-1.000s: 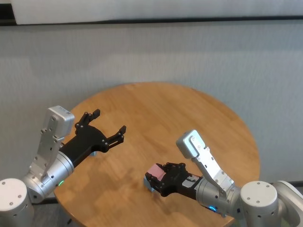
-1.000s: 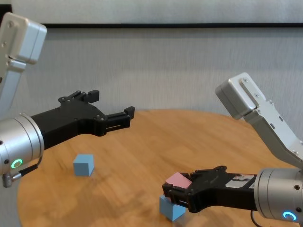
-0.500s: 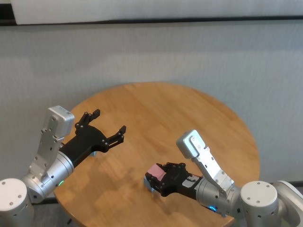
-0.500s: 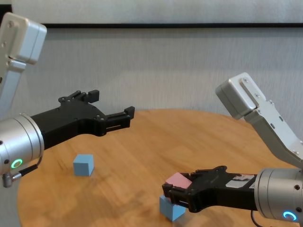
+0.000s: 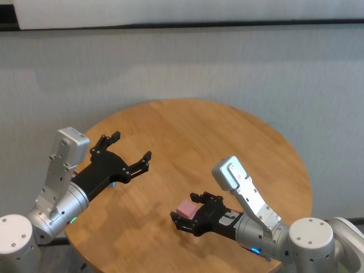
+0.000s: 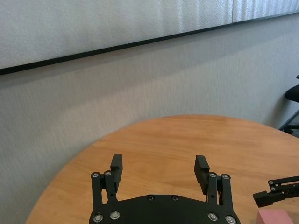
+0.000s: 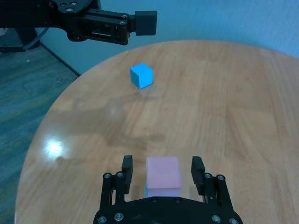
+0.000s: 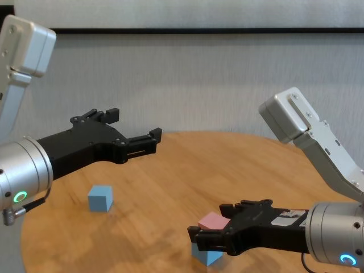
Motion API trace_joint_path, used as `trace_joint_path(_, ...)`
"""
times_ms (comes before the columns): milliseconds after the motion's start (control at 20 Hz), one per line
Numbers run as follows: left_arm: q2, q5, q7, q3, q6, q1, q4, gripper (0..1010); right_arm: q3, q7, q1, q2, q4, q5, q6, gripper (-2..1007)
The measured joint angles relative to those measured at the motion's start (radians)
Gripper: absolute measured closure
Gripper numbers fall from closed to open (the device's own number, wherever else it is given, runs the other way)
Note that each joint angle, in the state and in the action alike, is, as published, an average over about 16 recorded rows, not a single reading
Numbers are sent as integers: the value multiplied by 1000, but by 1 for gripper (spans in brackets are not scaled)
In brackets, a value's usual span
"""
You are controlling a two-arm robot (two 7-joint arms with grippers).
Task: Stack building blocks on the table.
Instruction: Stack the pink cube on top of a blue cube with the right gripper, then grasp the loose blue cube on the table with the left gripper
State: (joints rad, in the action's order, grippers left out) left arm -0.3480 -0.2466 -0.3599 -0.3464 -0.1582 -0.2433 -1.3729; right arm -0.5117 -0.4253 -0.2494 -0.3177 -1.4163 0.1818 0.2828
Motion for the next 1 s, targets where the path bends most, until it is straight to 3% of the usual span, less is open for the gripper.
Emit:
trace_joint_path(300,0,0,0,0,0,0,0,8,0,0,0,0,0,0,0,106)
trace_joint_path(550,0,0,0,0,0,0,0,8,4,6,3,0,-4,0,-10,24)
trace_joint_path(1000,0,0,0,0,0,0,0,8,20,30,21,-3,-23,-15,-79,4)
